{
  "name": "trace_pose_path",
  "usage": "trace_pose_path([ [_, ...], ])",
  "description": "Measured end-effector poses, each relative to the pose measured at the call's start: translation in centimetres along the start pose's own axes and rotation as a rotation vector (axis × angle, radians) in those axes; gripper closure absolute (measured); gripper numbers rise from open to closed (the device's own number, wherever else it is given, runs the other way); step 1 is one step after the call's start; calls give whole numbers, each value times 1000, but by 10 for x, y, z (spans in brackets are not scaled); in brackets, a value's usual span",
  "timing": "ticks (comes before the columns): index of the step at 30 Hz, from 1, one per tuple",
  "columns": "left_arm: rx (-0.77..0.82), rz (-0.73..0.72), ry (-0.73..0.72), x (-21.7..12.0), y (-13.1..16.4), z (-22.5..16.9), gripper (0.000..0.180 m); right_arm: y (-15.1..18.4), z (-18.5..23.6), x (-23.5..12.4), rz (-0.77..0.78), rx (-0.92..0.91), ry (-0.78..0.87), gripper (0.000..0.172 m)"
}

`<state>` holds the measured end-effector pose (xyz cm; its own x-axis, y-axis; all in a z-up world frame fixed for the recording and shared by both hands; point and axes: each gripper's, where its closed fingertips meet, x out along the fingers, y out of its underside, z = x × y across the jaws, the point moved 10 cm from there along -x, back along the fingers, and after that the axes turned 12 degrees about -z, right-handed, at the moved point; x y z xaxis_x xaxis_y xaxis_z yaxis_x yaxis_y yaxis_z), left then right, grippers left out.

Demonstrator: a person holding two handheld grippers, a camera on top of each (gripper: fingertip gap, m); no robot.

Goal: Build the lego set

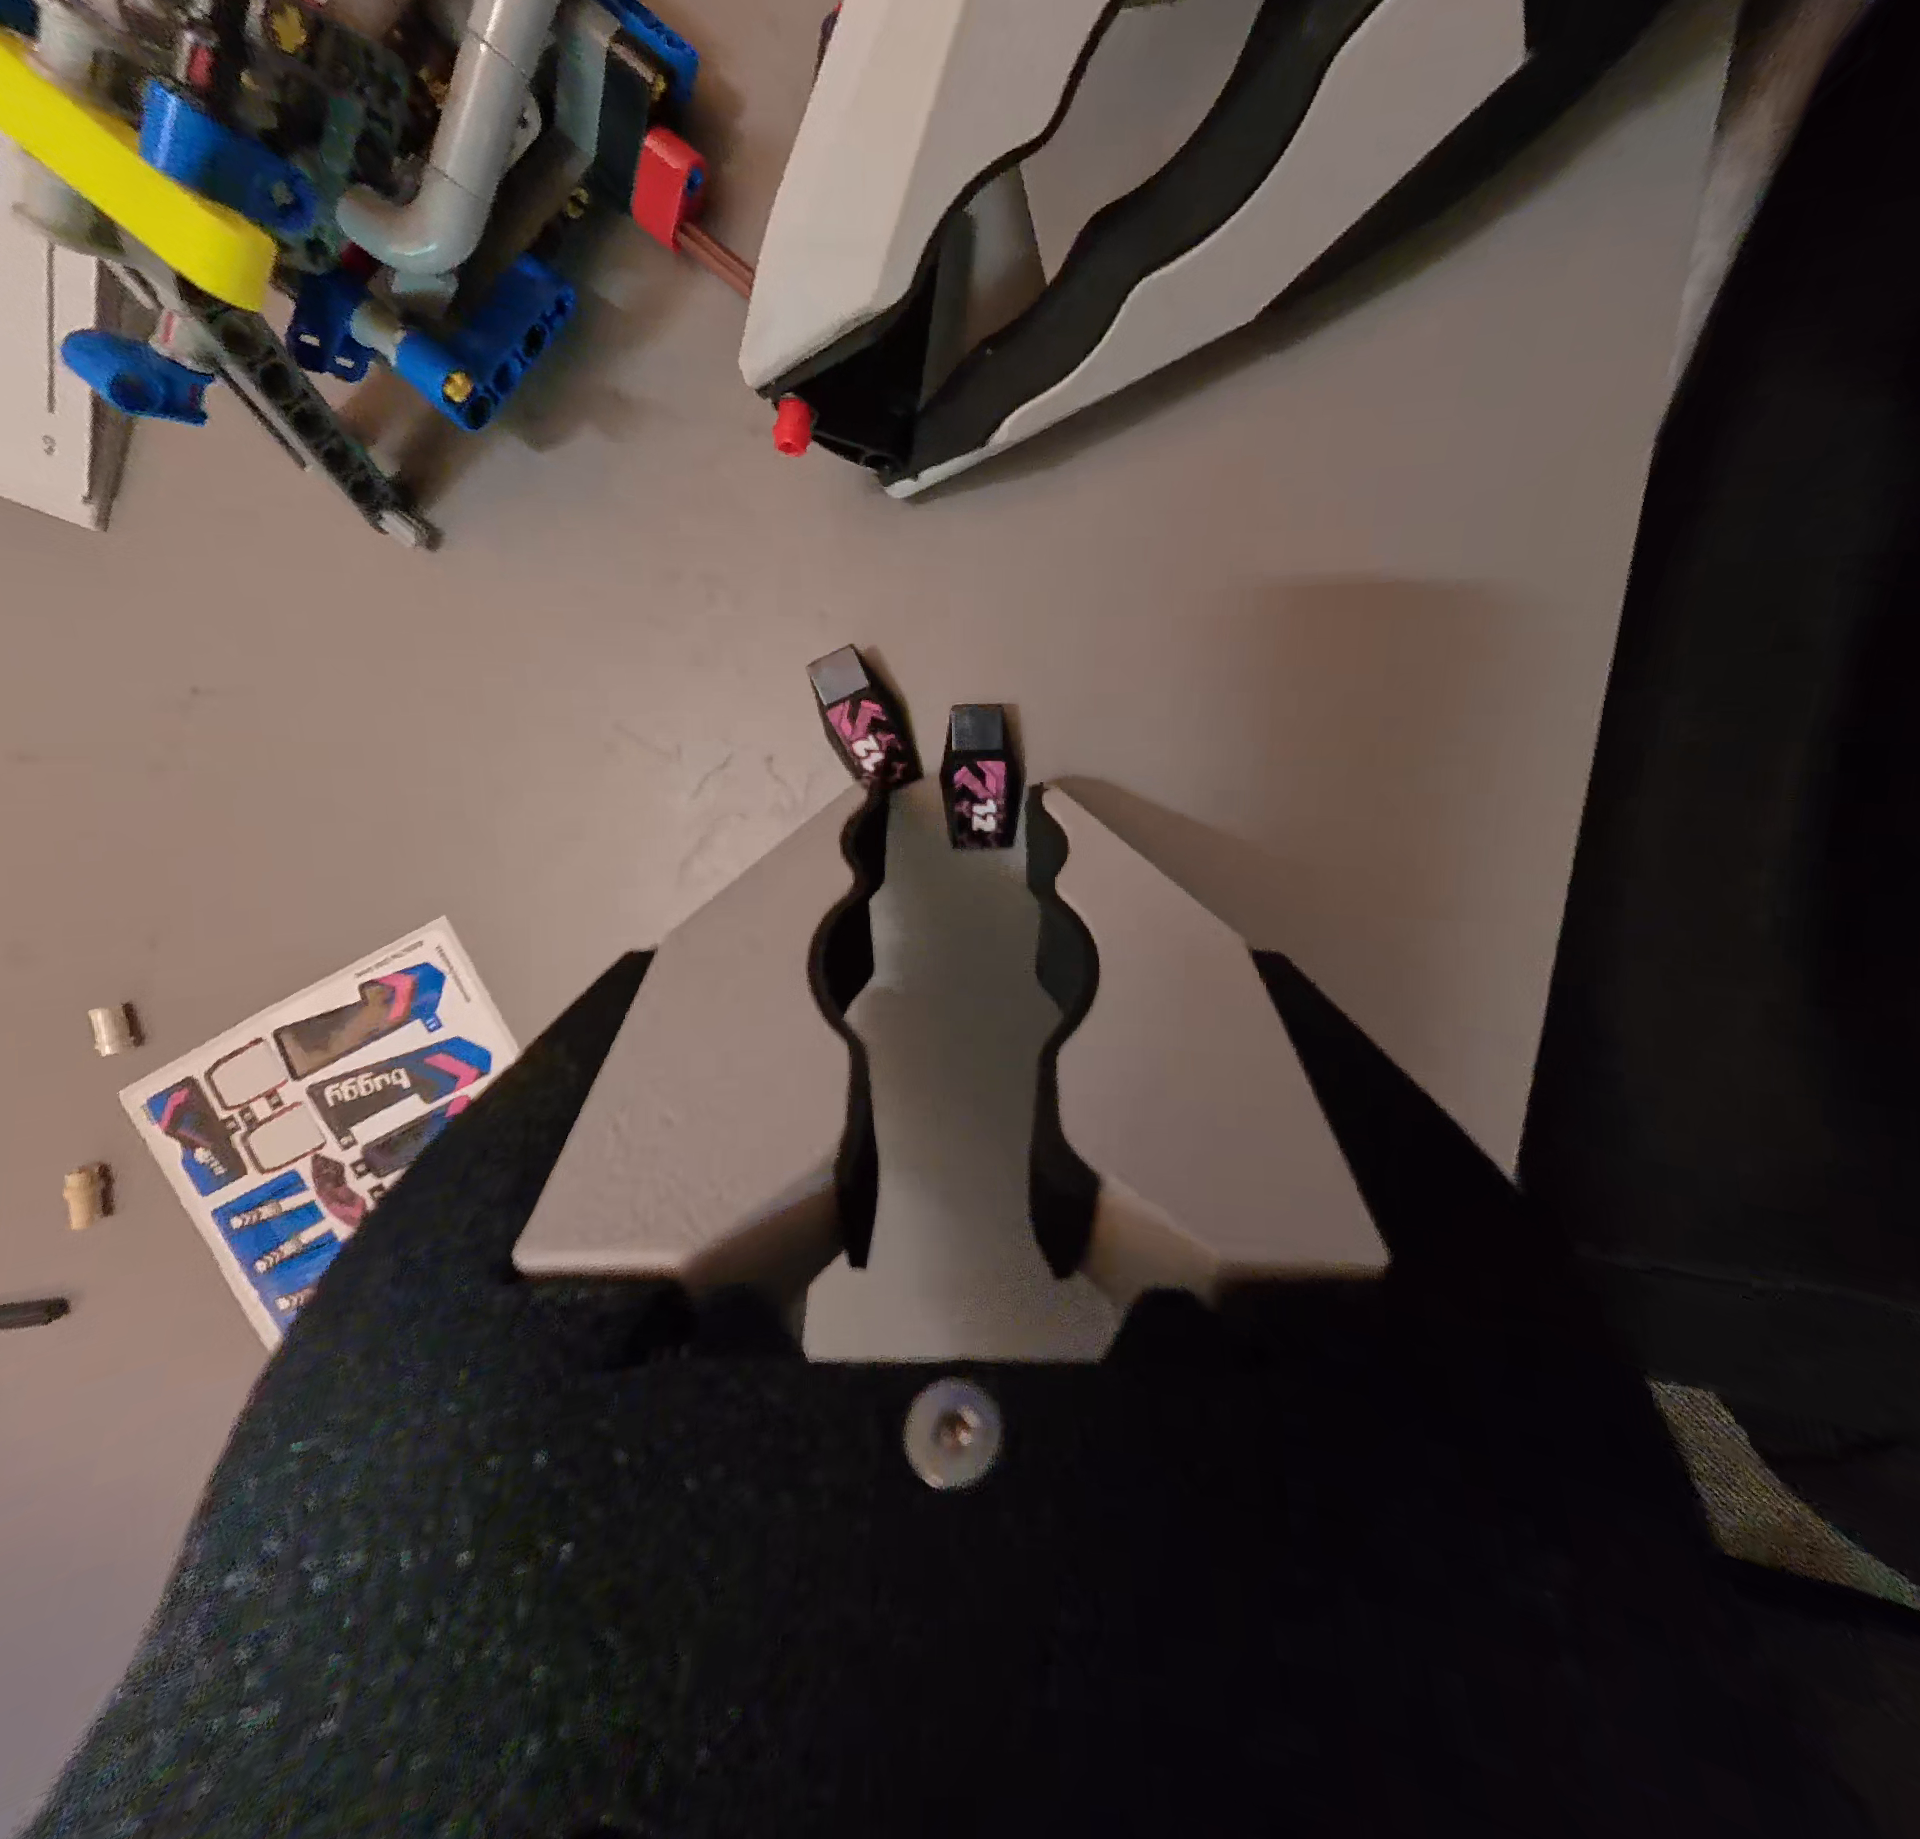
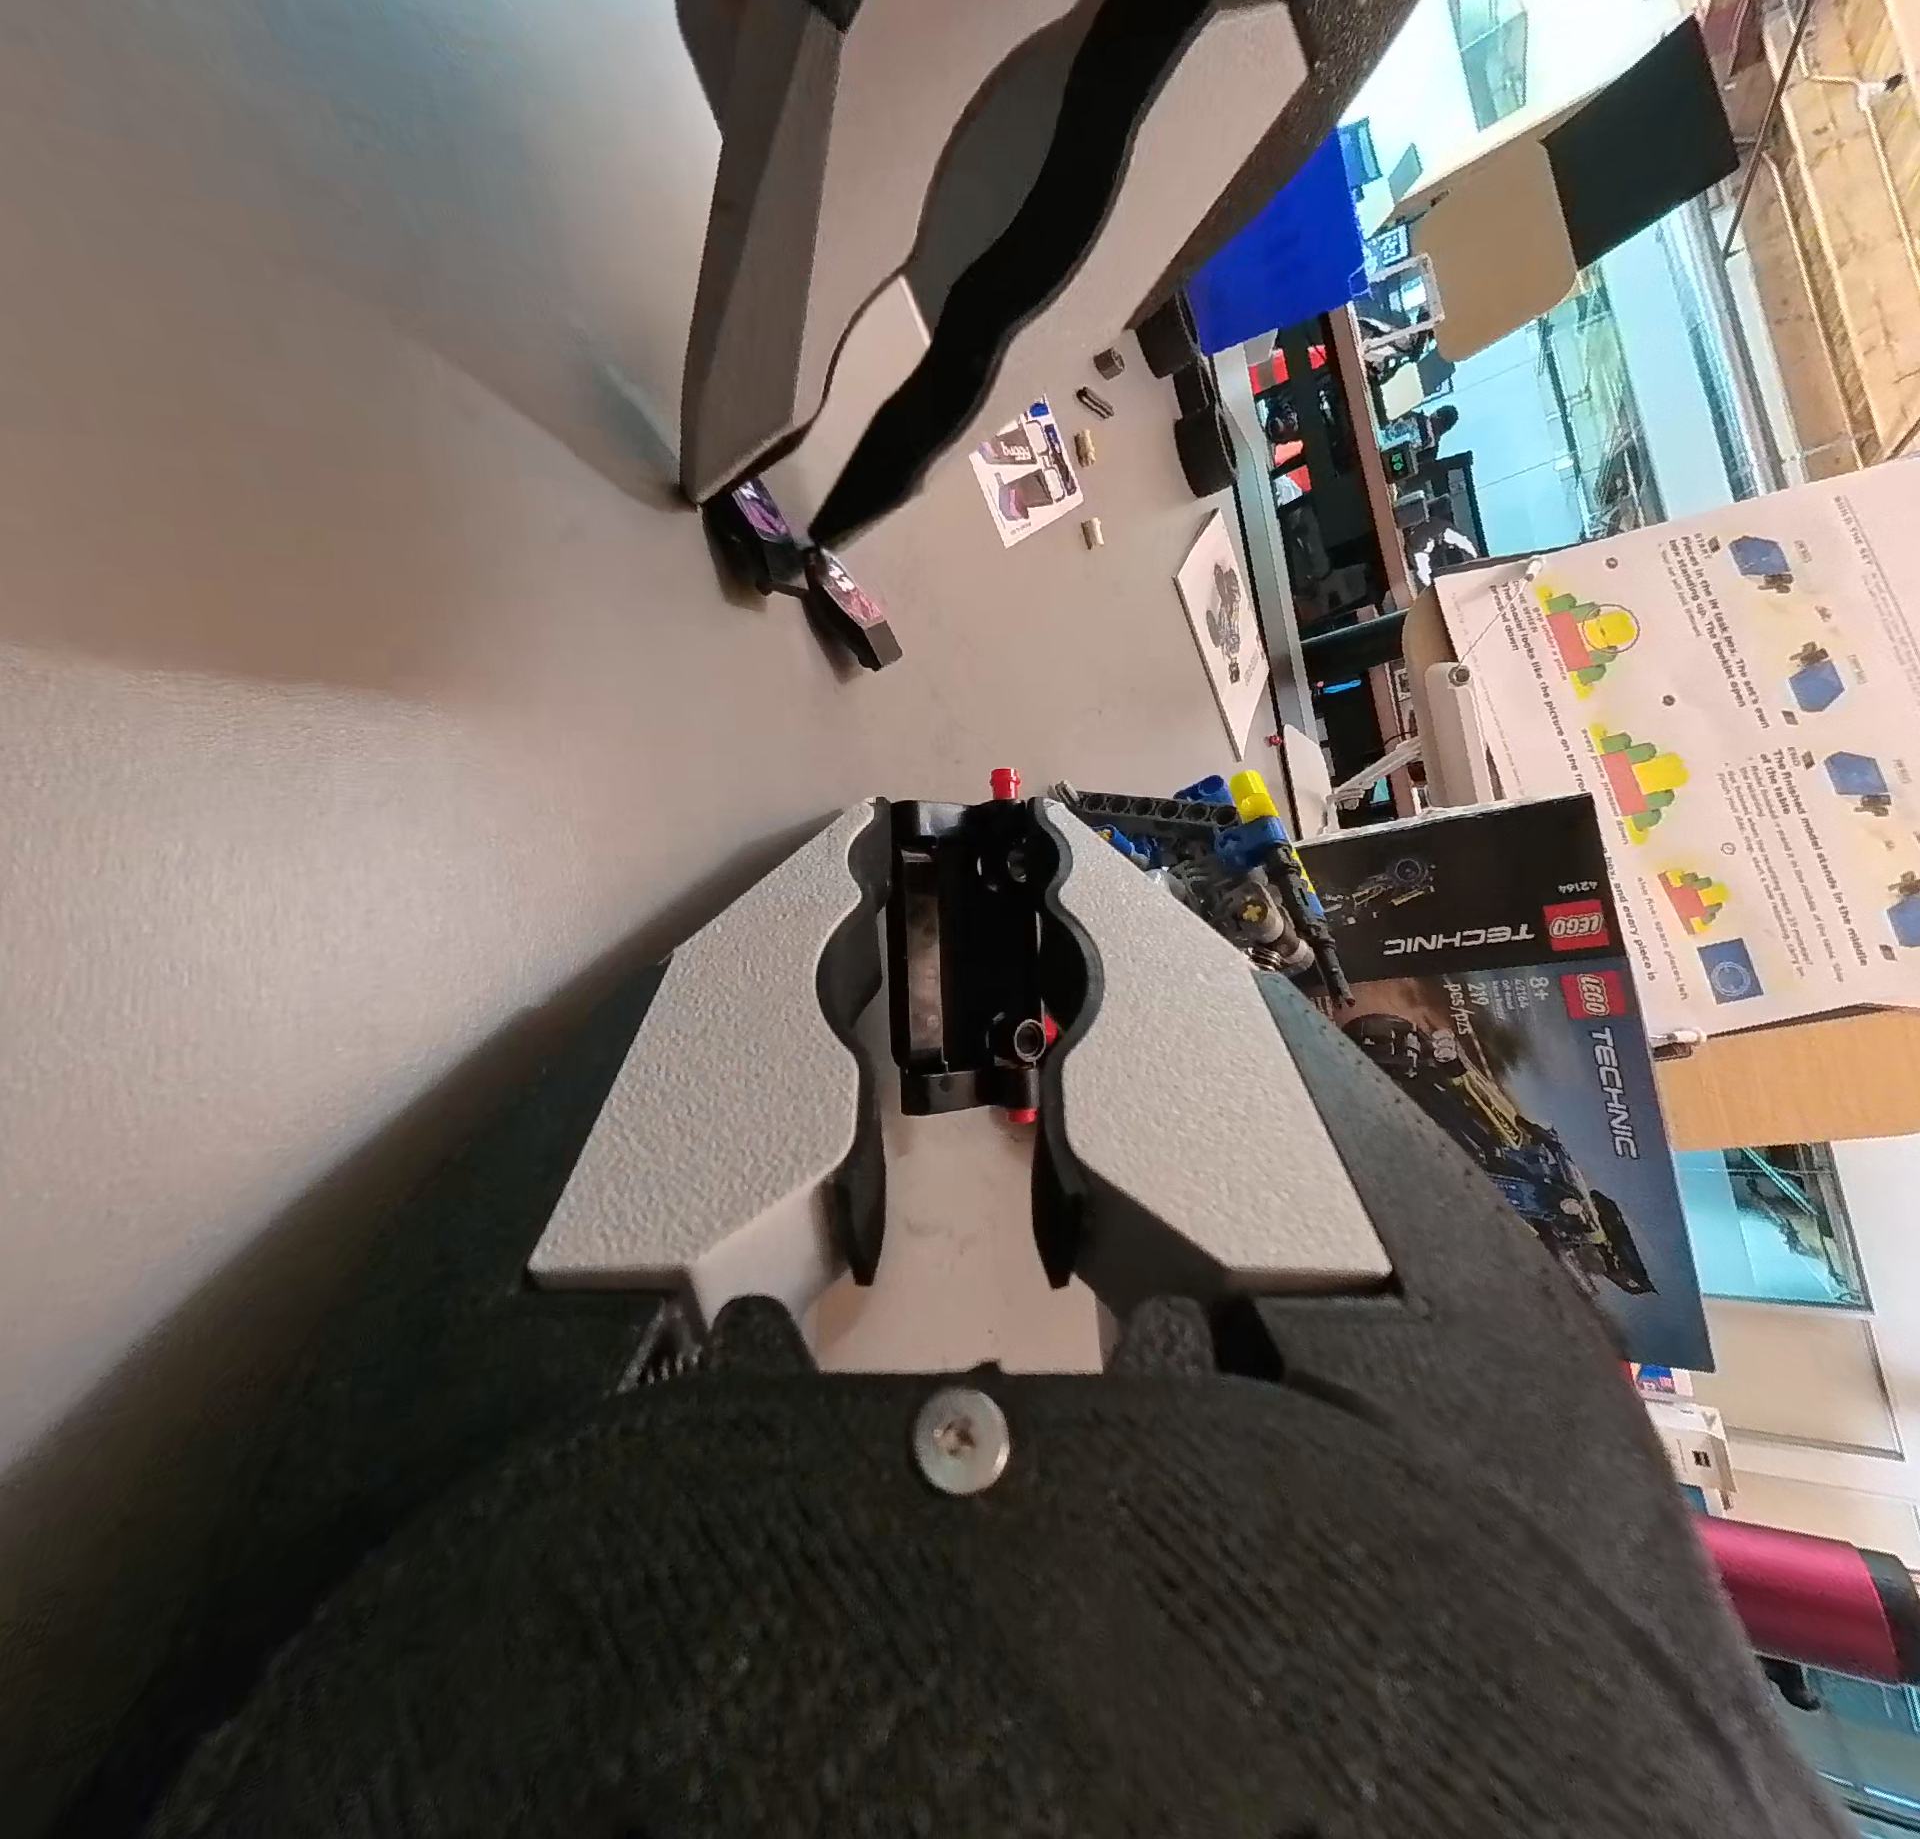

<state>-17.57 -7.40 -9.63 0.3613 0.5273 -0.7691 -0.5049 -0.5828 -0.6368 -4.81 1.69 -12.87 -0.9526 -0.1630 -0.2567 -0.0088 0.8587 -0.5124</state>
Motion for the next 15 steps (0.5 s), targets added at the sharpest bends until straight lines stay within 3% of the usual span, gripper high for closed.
trace_pose_path([
  [6, -84, -44, 3, -1, 3, 2, 148, 0, 0, 0, -2, 5, 1, 149],
  [15, -143, -73, 33, -9, 4, 0, 151, 0, -1, 1, -10, 9, 0, 149],
])
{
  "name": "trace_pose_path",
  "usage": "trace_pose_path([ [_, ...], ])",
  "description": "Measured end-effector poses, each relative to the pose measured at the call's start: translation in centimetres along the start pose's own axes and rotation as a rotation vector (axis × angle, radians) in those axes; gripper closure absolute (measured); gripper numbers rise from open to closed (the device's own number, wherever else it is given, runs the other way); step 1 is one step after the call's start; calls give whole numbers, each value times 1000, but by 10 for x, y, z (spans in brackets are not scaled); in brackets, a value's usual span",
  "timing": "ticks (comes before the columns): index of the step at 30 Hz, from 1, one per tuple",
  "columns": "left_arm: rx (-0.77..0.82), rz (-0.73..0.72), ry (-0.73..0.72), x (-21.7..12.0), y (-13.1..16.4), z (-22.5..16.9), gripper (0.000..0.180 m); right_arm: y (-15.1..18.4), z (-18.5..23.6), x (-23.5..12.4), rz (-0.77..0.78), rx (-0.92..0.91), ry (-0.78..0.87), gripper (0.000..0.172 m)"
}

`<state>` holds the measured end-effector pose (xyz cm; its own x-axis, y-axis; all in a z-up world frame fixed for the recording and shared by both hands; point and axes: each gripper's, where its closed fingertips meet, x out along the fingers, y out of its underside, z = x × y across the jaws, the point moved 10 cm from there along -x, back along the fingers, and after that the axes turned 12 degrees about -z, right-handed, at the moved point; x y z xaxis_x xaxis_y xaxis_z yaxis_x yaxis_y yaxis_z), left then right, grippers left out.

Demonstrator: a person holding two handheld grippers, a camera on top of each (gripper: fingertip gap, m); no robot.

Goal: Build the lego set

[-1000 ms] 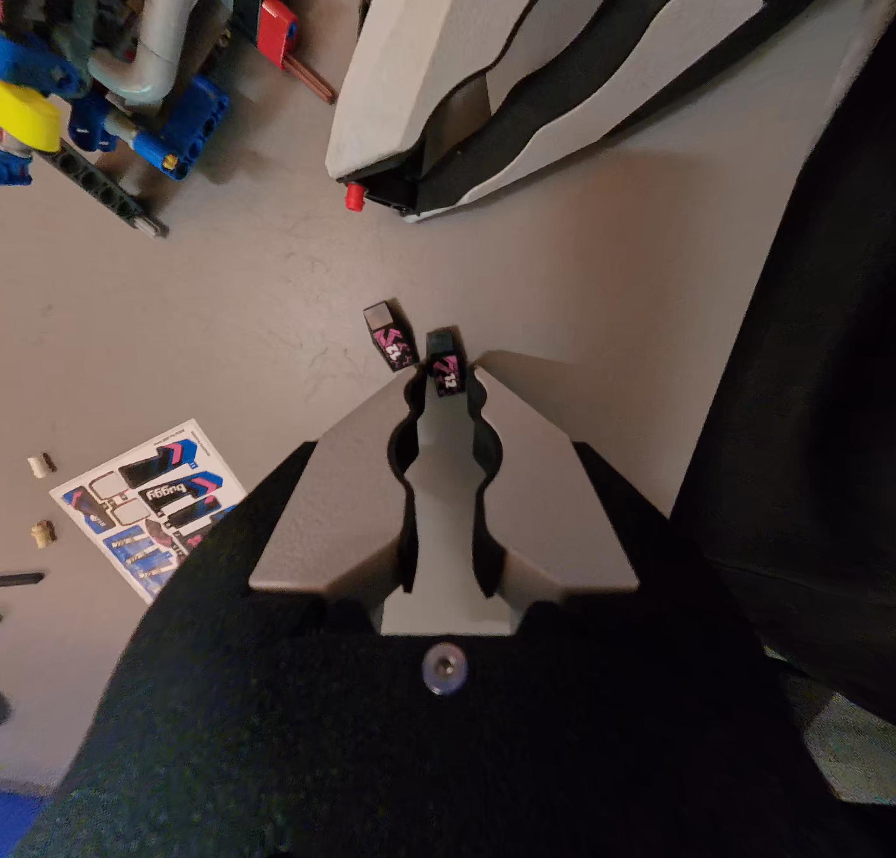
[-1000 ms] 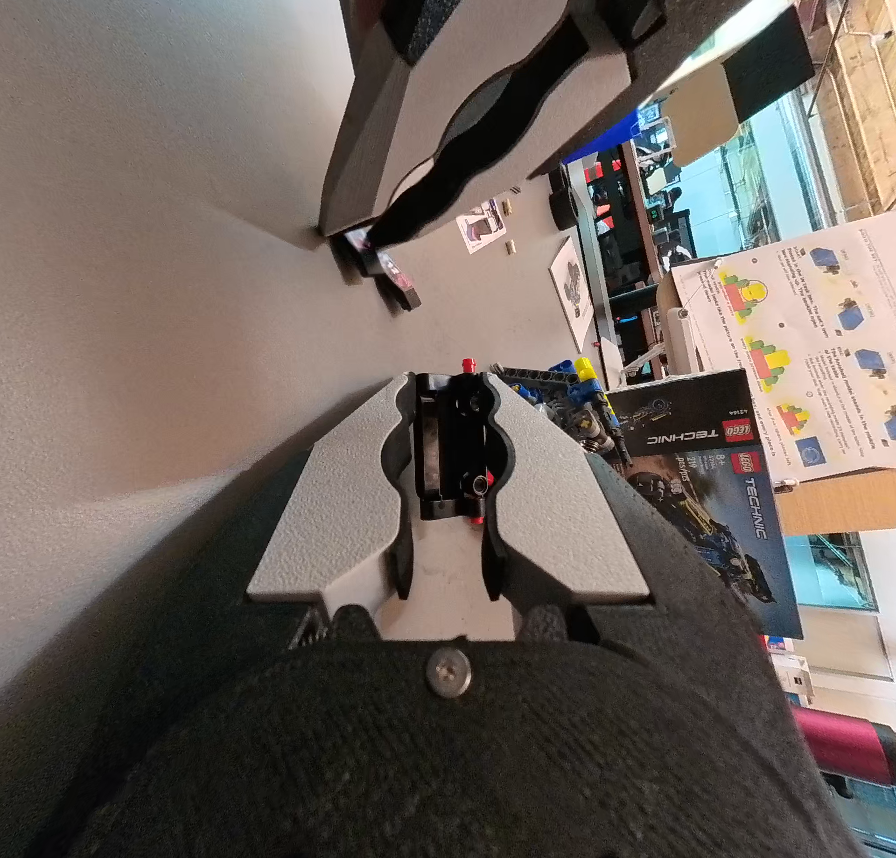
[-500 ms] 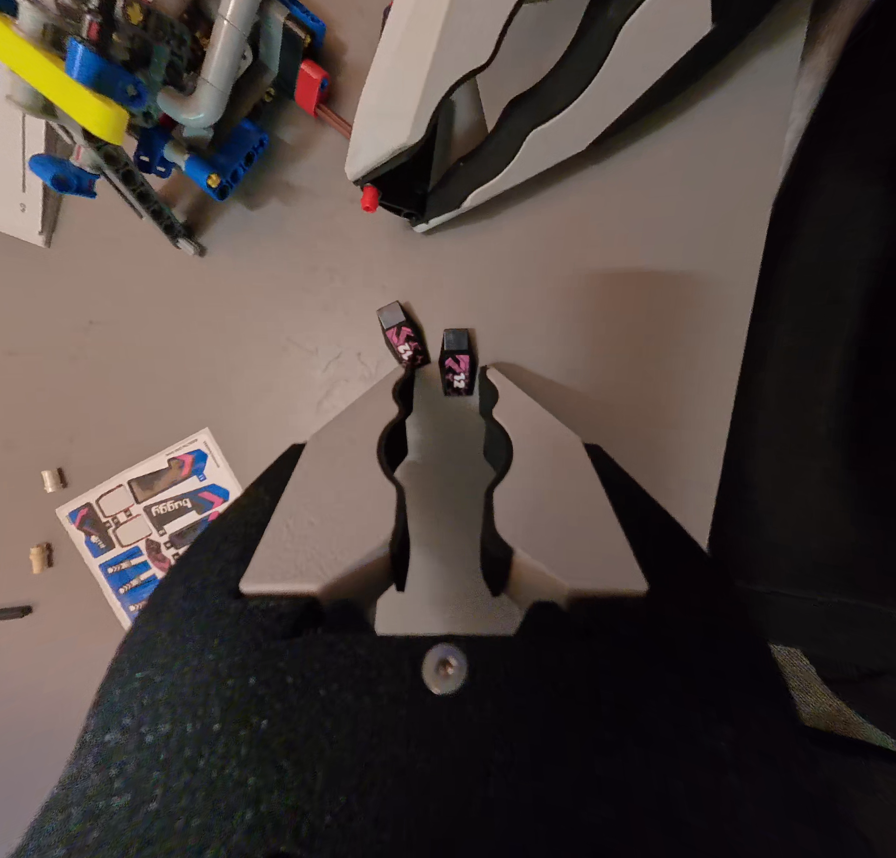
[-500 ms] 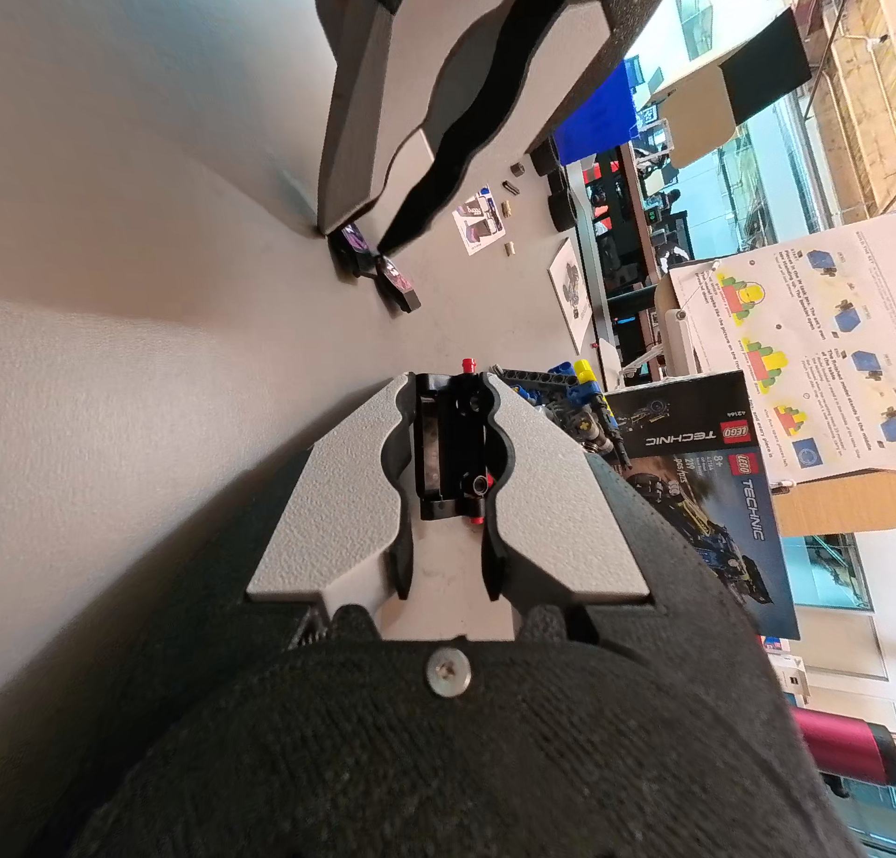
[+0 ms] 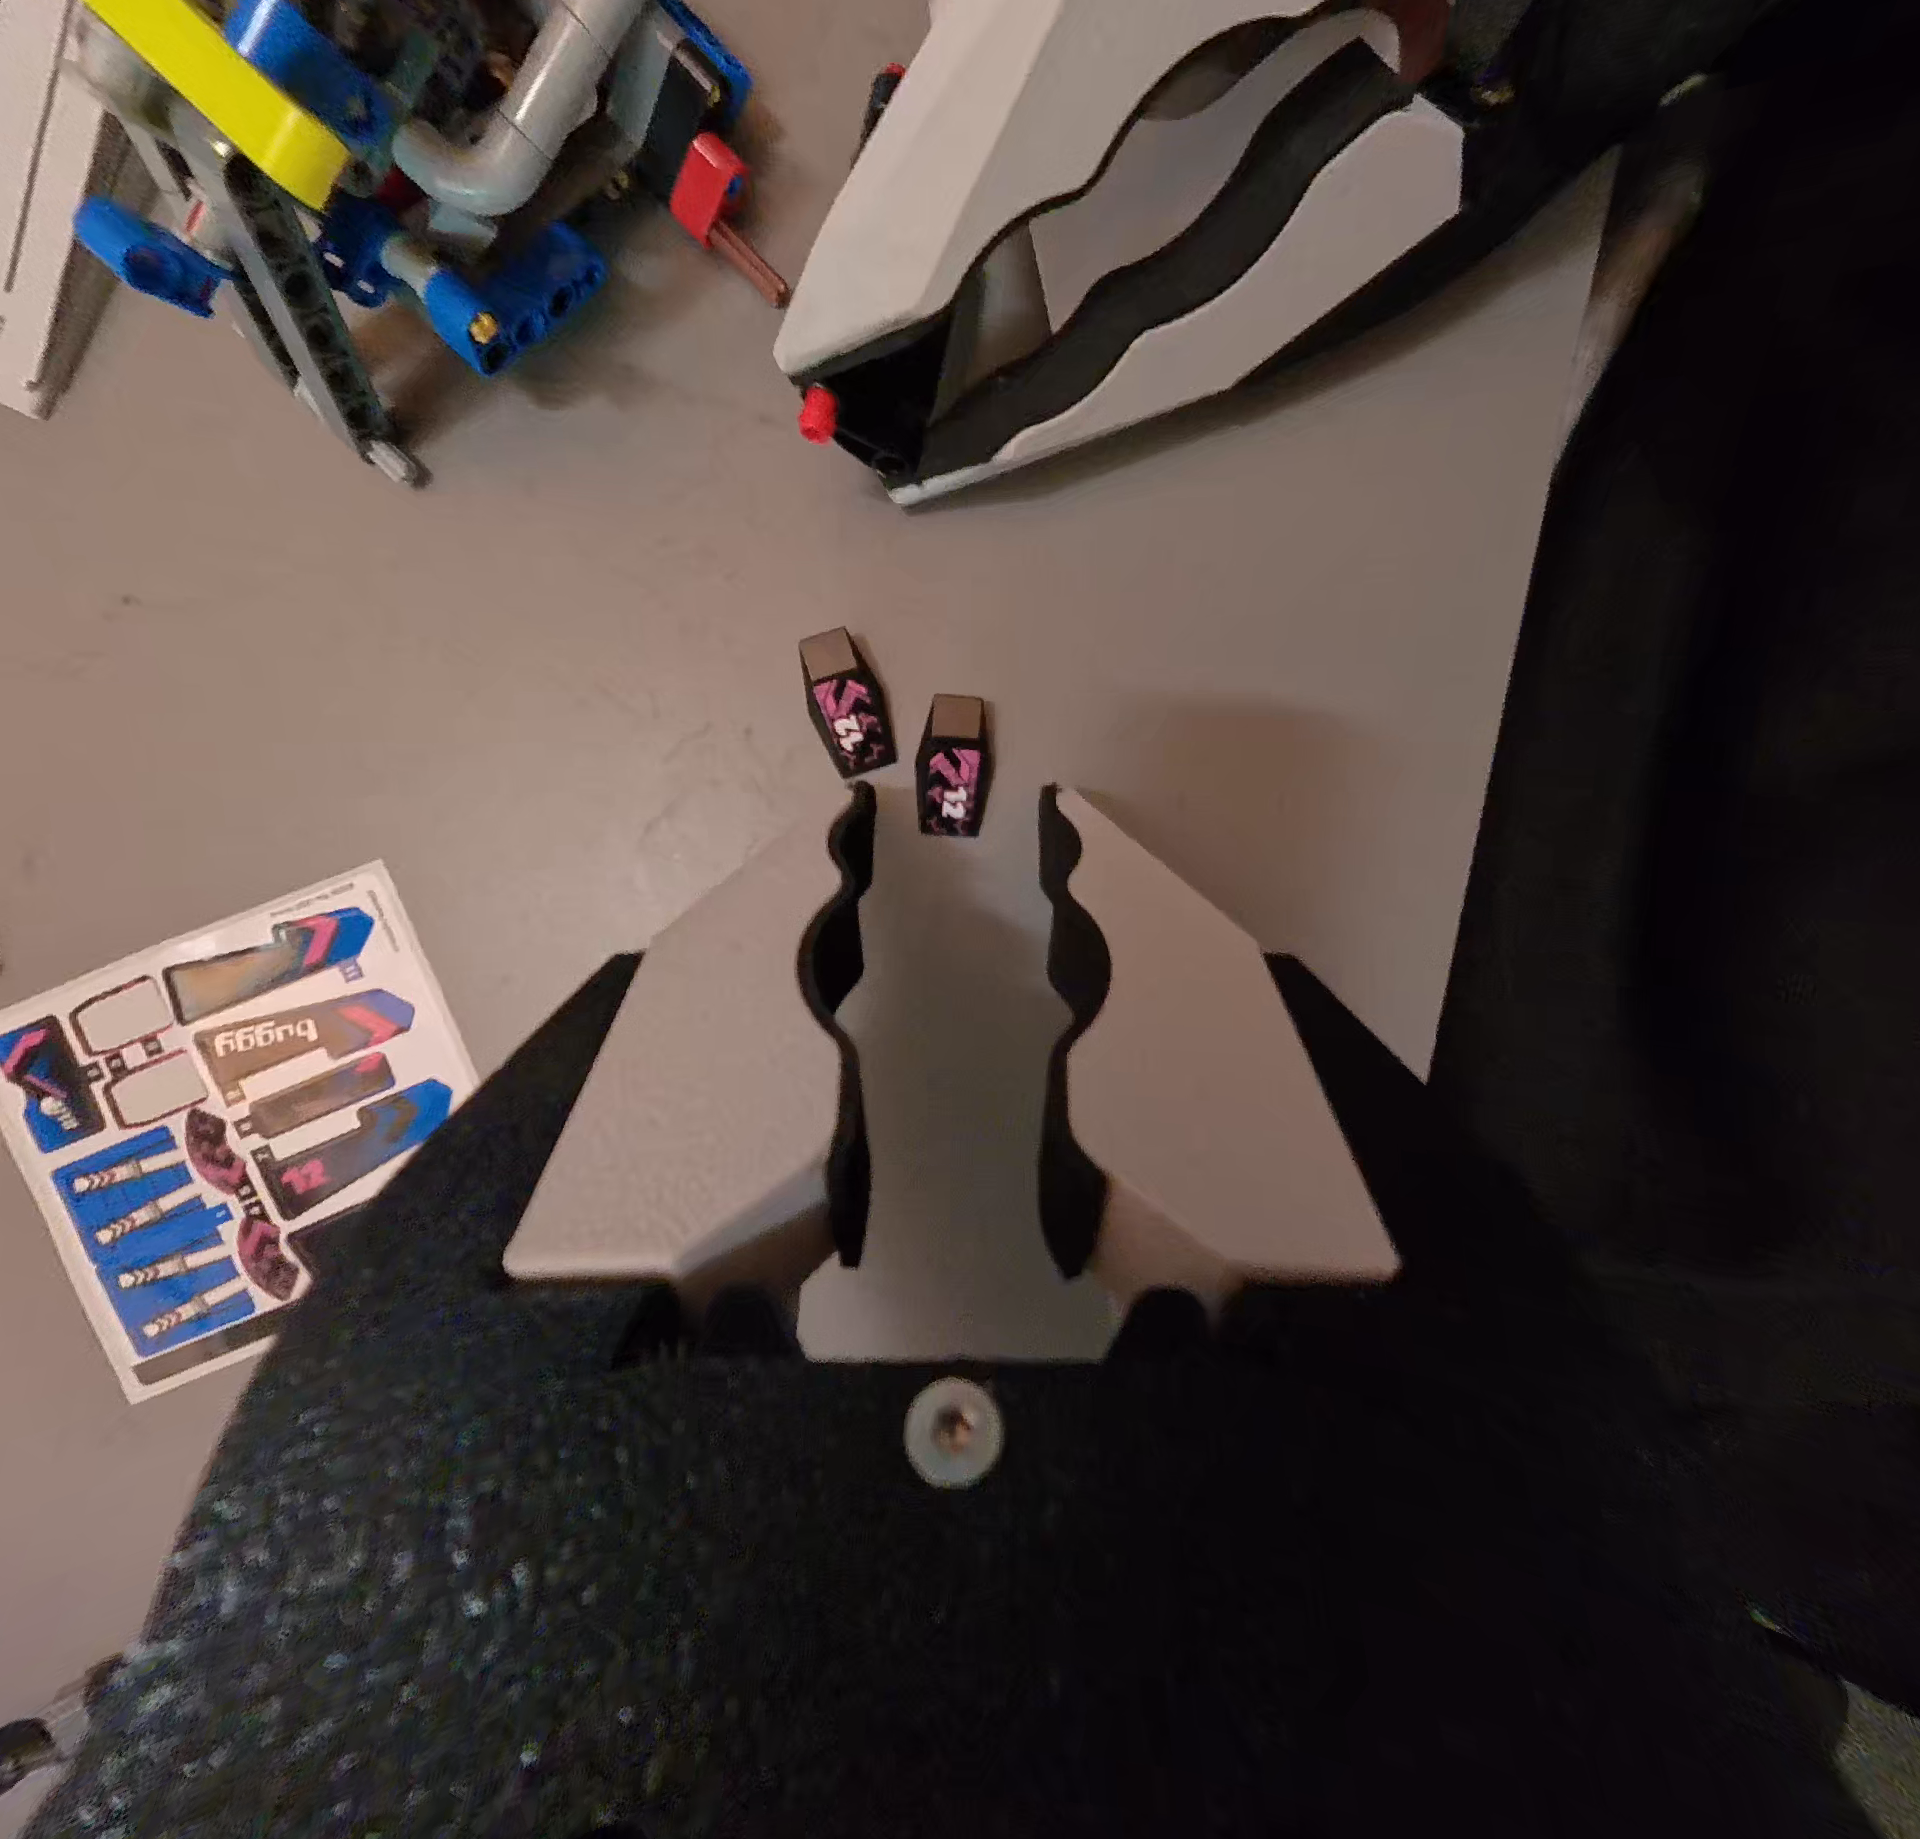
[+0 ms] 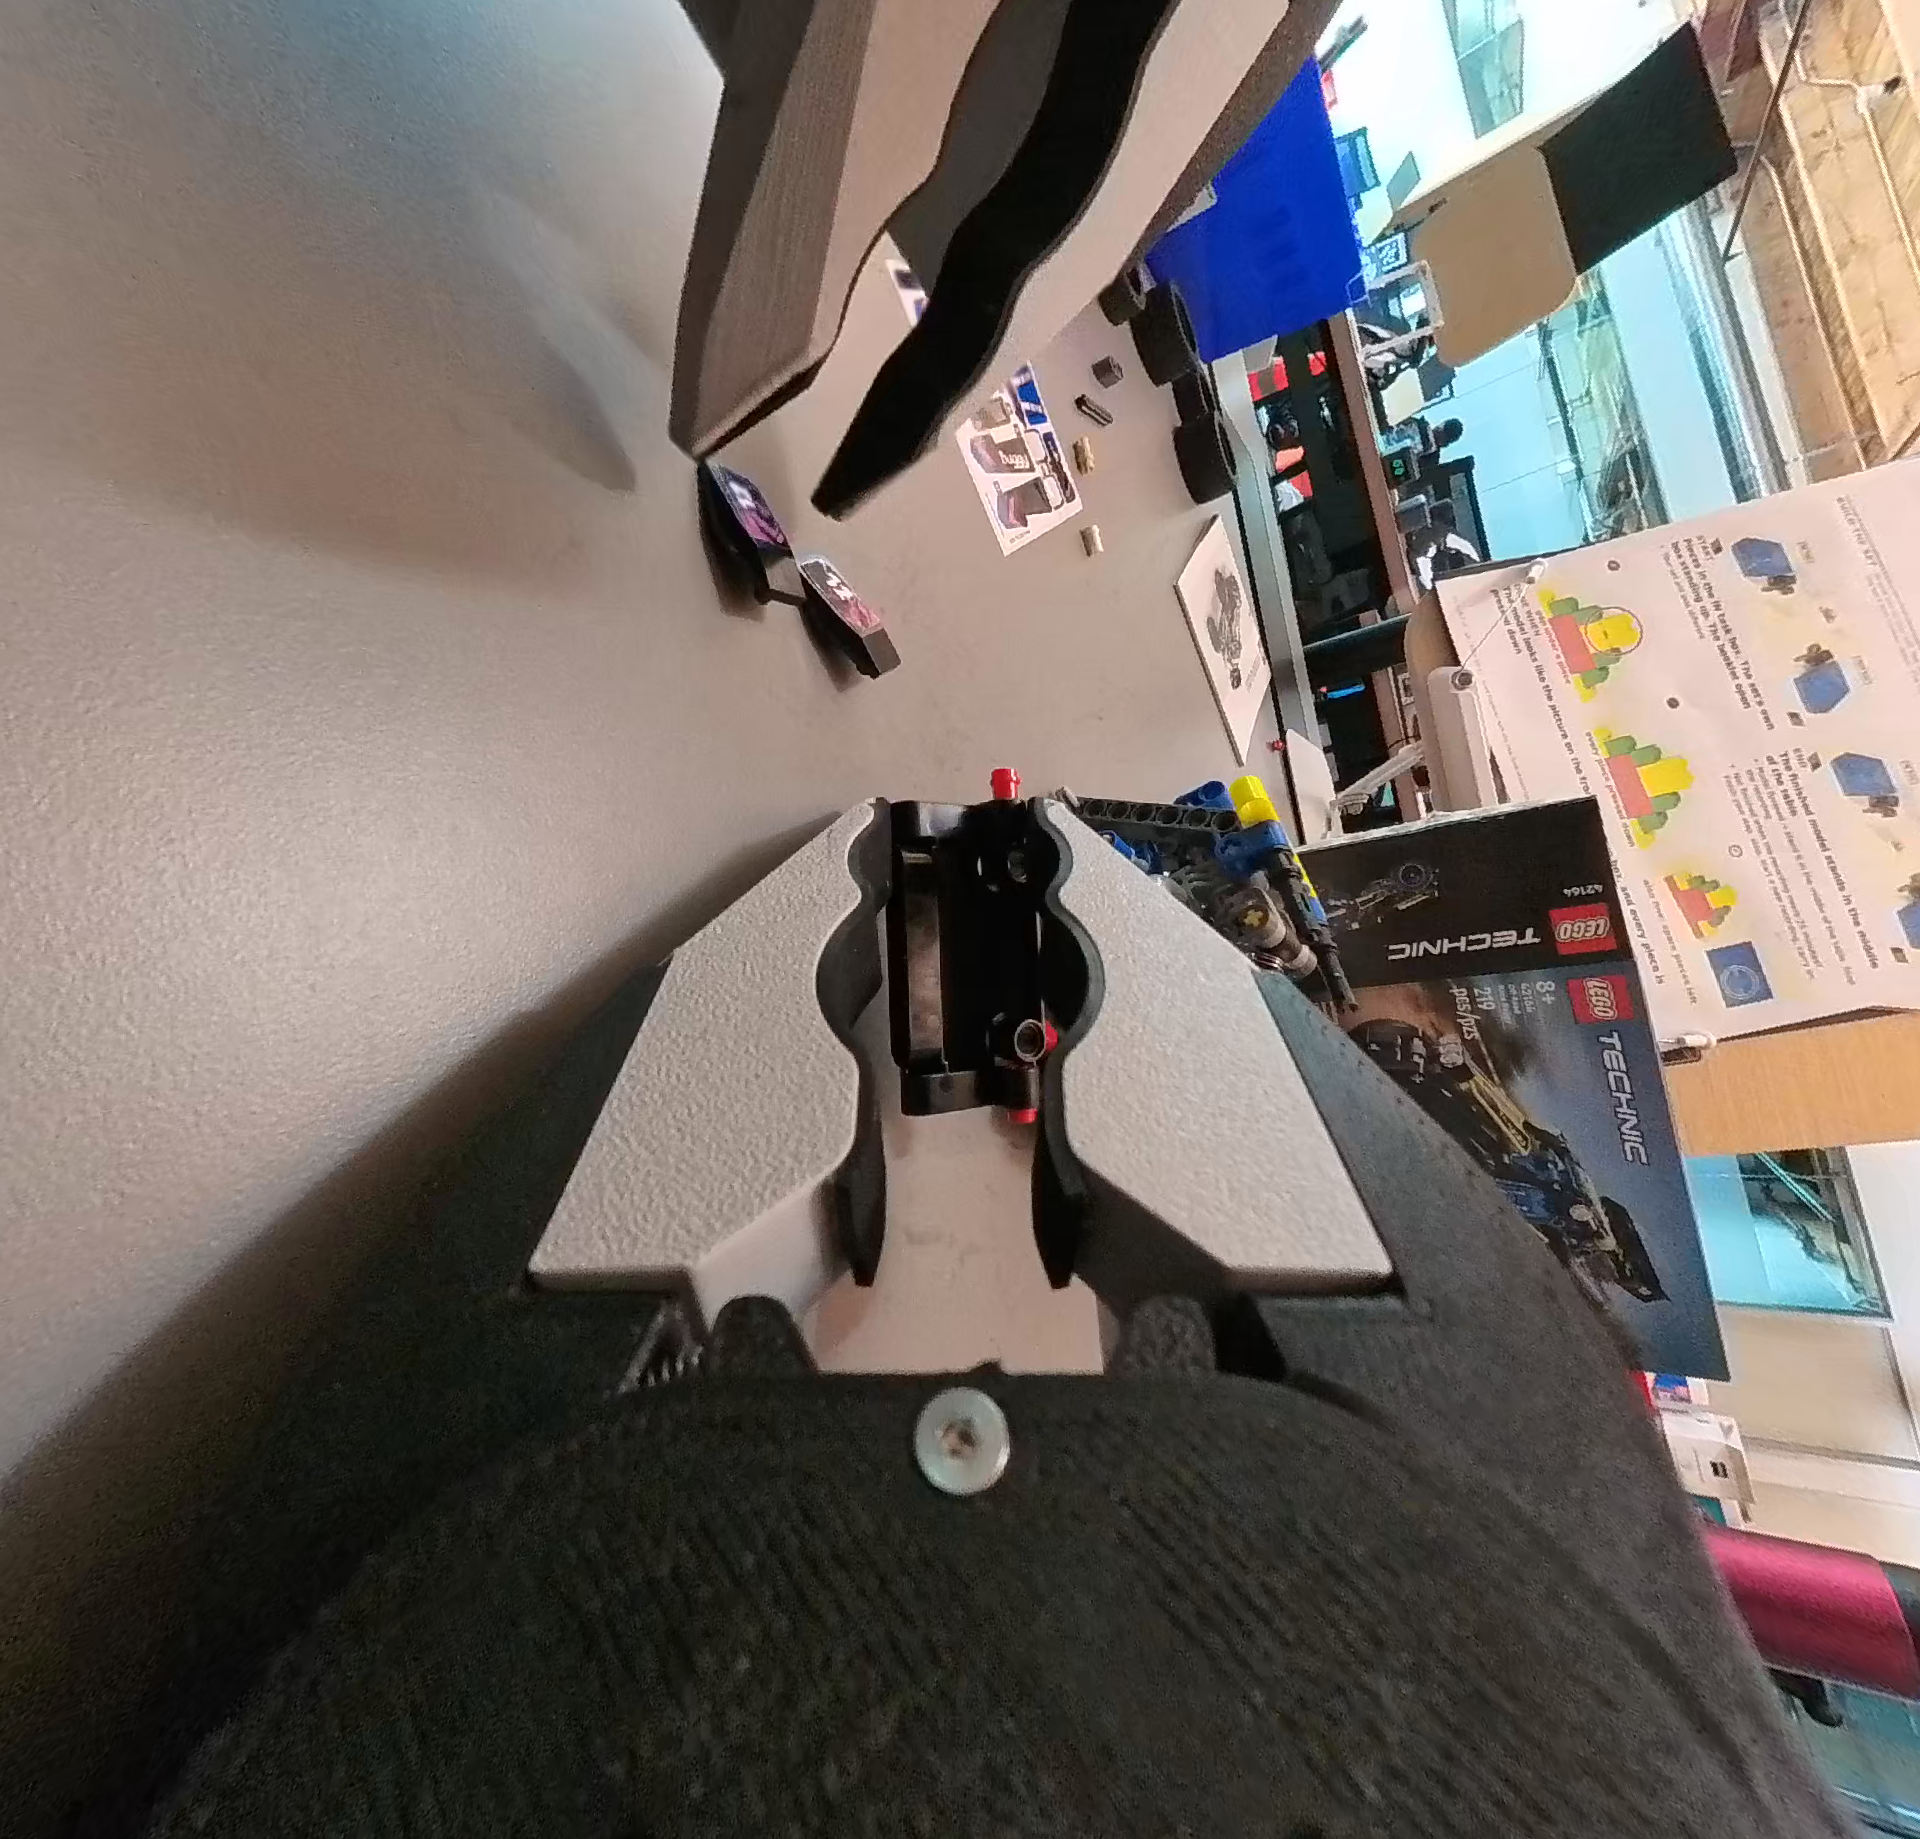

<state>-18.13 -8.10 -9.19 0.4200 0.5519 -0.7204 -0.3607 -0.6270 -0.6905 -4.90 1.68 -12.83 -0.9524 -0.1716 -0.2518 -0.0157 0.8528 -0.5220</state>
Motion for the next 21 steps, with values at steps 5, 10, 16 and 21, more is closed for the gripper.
trace_pose_path([
  [5, 2, -270, -72, -7, -18, 4, 174, -3, -5, -4, -58, 42, 38, 149],
  [10, -192, -390, 14, 4, -17, 13, 163, -6, -6, -6, -125, 125, 22, 150],
  [16, -251, -480, 59, 9, -21, 14, 172, -8, -8, -7, -161, 129, 37, 150],
  [21, -229, -449, 20, 10, -20, 13, 178, -7, -6, -6, -149, 111, 19, 149],
])
